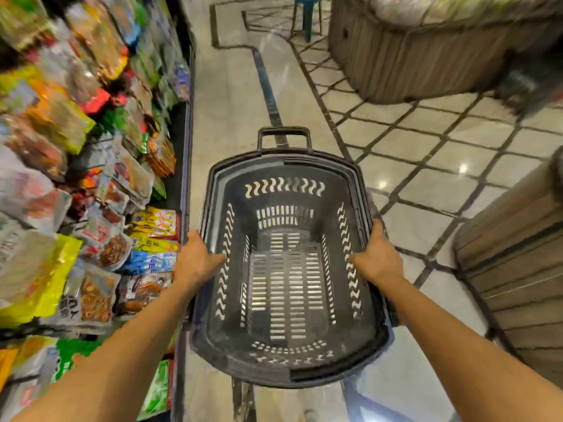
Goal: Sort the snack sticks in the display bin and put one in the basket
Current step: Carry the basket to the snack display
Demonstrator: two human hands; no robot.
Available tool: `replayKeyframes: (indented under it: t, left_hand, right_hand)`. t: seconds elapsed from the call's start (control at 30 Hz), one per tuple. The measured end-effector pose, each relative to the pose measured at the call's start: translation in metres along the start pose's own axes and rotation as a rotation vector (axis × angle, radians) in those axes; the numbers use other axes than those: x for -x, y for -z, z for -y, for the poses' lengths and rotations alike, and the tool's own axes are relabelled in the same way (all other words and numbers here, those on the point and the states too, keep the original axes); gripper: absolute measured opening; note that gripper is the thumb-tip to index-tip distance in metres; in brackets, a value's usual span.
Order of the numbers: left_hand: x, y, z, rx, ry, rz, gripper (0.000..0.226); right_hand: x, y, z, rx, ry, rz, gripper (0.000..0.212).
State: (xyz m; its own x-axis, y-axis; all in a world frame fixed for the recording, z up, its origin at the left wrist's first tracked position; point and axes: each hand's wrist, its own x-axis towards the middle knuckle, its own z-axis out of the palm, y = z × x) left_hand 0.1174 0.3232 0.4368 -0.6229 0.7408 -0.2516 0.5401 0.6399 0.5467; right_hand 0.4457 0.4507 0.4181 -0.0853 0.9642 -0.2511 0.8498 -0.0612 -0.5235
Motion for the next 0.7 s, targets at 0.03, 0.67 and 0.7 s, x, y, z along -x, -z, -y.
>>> replayKeyframes:
  t: [0.03,0.67,0.7]
  left_hand:
    - [-0.004,0.004,-0.019,-0.008,-0.028,-0.013,0.06]
    - [-0.256,-0.021,-0.25,0.03,-0.096,-0.038,0.053]
    - [-0.274,-0.022,-0.263,0.035,-0.096,-0.034,0.053]
  right_hand:
    - [-0.008,0.014,0.0,-0.027,0.015,-0.021,0.09]
    - [-0.307,0.133,0.06,0.009,0.031,-0.102,0.076]
    - [-0.328,0.139,0.066,0.012,0.029,-0.1,0.076]
